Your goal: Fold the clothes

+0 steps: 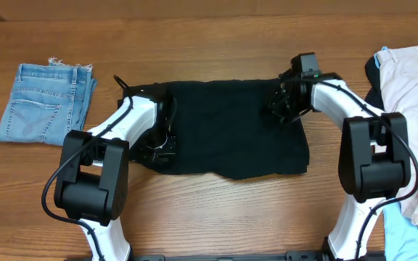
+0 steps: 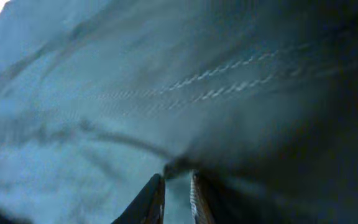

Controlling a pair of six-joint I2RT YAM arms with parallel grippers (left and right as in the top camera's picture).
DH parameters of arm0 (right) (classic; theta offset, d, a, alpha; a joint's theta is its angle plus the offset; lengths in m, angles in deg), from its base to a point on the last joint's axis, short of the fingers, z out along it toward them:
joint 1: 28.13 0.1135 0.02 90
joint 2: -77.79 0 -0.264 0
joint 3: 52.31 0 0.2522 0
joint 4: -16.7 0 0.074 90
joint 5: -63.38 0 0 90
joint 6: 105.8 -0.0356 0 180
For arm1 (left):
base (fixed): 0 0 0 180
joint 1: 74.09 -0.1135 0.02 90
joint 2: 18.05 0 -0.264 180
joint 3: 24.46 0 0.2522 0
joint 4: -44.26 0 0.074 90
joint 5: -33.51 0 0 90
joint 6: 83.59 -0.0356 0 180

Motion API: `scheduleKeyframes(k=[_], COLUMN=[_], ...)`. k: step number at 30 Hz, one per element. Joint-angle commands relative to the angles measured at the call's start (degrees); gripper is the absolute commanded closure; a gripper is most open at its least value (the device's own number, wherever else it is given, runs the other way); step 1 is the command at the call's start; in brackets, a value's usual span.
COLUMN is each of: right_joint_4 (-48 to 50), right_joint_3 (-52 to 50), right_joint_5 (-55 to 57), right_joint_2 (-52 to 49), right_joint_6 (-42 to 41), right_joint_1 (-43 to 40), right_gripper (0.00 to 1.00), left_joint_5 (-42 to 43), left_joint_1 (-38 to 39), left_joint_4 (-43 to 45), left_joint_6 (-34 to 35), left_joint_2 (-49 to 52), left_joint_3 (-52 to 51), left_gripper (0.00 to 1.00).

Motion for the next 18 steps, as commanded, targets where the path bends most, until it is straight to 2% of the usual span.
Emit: scheduleKeyframes(k=[1, 4, 6, 9, 11, 12, 13, 18], right_joint_4=[3.78, 14.38, 20.11, 22.01, 22.25, 21.18, 17.11, 0.46], right_joint_3=[-1.31, -1.31, -1.31, -1.25, -0.28, 1.09, 3.85, 9.05], right_joint_5=[4.83, 9.27, 11.28, 11.41, 9.38, 5.49, -2.08, -10.34], right_joint_2=[-0.37, -0.83, -1.62, -1.81, -1.66, -1.27, 0.11, 5.73], right_joint_6=[-11.28, -14.75, -13.68, -13.51, -9.09, -4.42, 3.02, 12.57], right_joint_1=[-1.09, -2.71, -3.15, -4.31, -5.51, -6.51, -8.24, -11.45], right_gripper=[0.82, 0.82, 0.8, 0.8, 0.82, 0.82, 0.78, 0.72], left_joint_5=[-4.2, -5.16, -5.46, -5.51, -5.49, -5.46, -5.25, -0.98], left_joint_1=[-0.79, -0.79, -0.79, -0.79, -0.79, -0.79, -0.79, -0.66], left_joint_4=[-0.07, -1.09, -1.07, -0.31, 0.35, 0.66, -0.11, -7.06], left_joint_6=[-1.92, -2.01, -2.01, -2.05, -2.27, -2.97, -4.37, -4.35], left_joint_2=[1.2, 1.2, 1.2, 1.2, 1.2, 1.18, 1.16, 0.26], left_joint_3=[-1.51, -1.51, -1.51, -1.51, -1.51, -1.46, -0.72, 6.1], left_gripper=[0.88, 0.87, 0.86, 0.76, 0.72, 0.78, 0.85, 0.96])
